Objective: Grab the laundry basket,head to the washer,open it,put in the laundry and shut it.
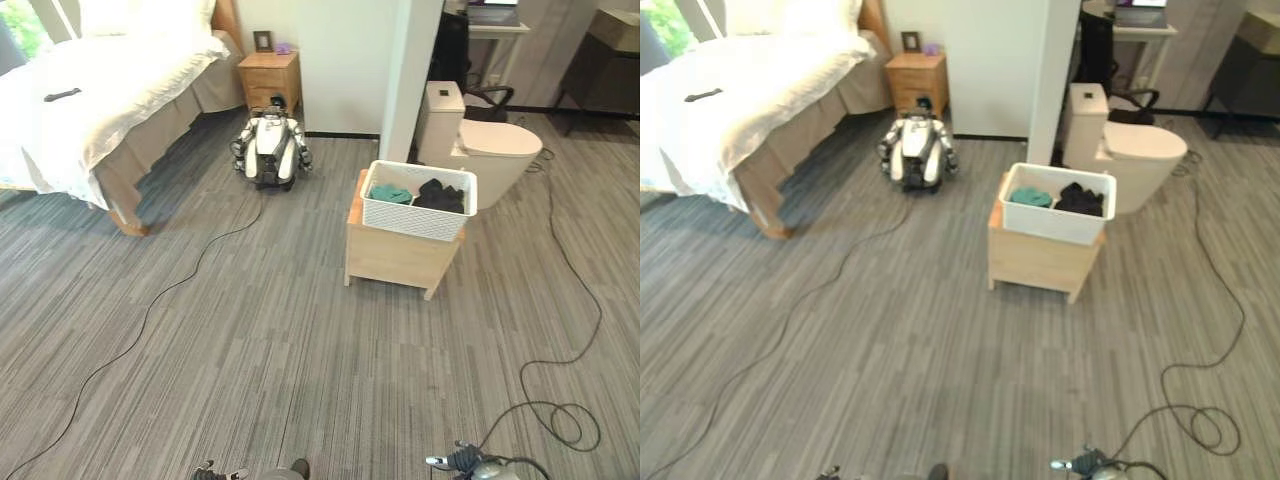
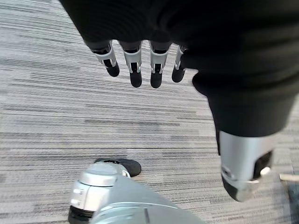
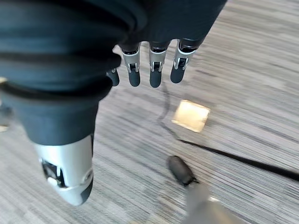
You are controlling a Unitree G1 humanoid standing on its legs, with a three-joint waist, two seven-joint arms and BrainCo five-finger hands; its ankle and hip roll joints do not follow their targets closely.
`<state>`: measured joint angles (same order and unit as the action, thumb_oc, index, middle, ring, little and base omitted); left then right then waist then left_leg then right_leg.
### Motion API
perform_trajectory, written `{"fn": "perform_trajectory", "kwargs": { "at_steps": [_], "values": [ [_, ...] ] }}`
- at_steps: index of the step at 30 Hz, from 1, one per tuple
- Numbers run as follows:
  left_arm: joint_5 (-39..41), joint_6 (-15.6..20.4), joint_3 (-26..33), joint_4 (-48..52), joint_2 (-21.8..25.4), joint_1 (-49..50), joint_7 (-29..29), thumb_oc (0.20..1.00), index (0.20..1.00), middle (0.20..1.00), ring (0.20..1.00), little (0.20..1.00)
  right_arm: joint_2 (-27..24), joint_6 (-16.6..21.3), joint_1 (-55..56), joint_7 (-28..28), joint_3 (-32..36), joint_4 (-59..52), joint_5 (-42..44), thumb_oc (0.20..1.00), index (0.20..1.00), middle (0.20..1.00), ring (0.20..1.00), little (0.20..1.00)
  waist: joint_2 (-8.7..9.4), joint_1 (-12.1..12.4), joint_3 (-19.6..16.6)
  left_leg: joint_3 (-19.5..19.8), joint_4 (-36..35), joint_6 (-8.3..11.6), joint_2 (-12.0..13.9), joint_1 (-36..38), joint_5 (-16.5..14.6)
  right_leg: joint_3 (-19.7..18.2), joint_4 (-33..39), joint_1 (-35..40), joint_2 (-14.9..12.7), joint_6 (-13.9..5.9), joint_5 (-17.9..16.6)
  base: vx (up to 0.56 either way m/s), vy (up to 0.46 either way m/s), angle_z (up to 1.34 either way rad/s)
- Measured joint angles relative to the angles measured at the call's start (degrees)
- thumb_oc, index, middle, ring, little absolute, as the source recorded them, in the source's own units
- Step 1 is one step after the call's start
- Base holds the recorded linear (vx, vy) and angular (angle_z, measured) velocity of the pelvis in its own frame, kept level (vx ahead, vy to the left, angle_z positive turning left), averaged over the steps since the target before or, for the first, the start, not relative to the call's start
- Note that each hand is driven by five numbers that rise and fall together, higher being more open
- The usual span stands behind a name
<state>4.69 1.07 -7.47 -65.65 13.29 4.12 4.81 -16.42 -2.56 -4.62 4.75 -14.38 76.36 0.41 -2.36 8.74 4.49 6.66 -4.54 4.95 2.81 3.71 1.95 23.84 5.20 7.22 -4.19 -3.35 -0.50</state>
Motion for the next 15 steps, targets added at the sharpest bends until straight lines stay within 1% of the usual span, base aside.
{"fn": "perform_trajectory", "kwargs": {
  "at_steps": [1,3,4,7,9,15],
  "values": [
    [0.0,0.0,0.0,-0.2,0.0,-0.5,-0.1,1.000,1.000,1.000,1.000,1.000,-0.1,-0.2,2.0,0.0,0.5,0.9,-0.1,1.000,1.000,1.000,1.000,1.000,0.17,-0.6,-0.1,-0.9,-0.4,0.00,0.2,0.4,0.0,-0.8,0.1,-0.2,0.1,-0.04,0.0,0.01,-0.005,-0.20],
    [0.0,0.0,0.0,-0.2,0.0,-1.1,-0.2,1.000,1.000,1.000,1.000,1.000,-0.2,-0.5,3.4,0.0,0.9,1.5,-0.1,1.000,1.000,1.000,1.000,1.000,0.39,-1.3,0.1,-1.1,-0.4,0.00,0.3,0.4,0.0,-1.2,0.1,-0.3,0.2,-0.01,0.0,0.01,-0.013,-0.17],
    [0.0,0.0,-0.1,0.0,0.1,-1.9,-0.4,1.000,1.000,1.000,1.000,1.000,-0.3,-0.7,4.5,-0.2,1.8,3.4,-0.2,1.000,1.000,1.000,1.000,1.000,0.66,-2.3,0.2,-1.5,-0.5,0.00,0.5,0.5,0.0,-1.5,0.1,-0.3,0.4,-0.07,0.0,0.01,-0.017,-0.13],
    [1.7,0.1,0.0,0.0,0.1,-2.4,-0.5,1.000,1.000,1.000,1.000,1.000,-0.6,-1.5,5.0,-0.2,2.0,3.7,-0.2,1.000,1.000,1.000,1.000,1.000,0.79,-3.2,0.2,-2.2,-0.6,-0.01,0.8,0.5,0.0,-2.0,0.3,-0.5,0.5,-0.13,-0.2,0.01,-0.020,-0.12],
    [1.7,0.1,0.0,-0.3,0.1,-2.2,-0.5,1.000,1.000,1.000,1.000,1.000,-0.6,-1.4,4.9,-0.2,2.1,3.3,-0.1,1.000,1.000,1.000,1.000,1.000,0.74,-3.2,0.2,-2.9,-0.6,-0.18,0.9,0.9,-0.2,-3.0,0.3,-0.6,0.7,-0.08,-0.4,0.00,-0.024,-0.19],
    [1.6,0.0,0.0,-0.9,0.1,-0.2,-0.5,1.000,1.000,1.000,1.000,1.000,-0.4,-1.2,3.4,-0.2,2.0,1.9,0.7,1.000,1.000,1.000,1.000,1.000,0.59,-3.1,0.1,-3.5,-0.6,-0.50,0.9,1.2,-0.4,-3.4,0.3,-0.5,0.7,-0.08,-0.4,0.00,-0.013,-0.04]
  ]
}}
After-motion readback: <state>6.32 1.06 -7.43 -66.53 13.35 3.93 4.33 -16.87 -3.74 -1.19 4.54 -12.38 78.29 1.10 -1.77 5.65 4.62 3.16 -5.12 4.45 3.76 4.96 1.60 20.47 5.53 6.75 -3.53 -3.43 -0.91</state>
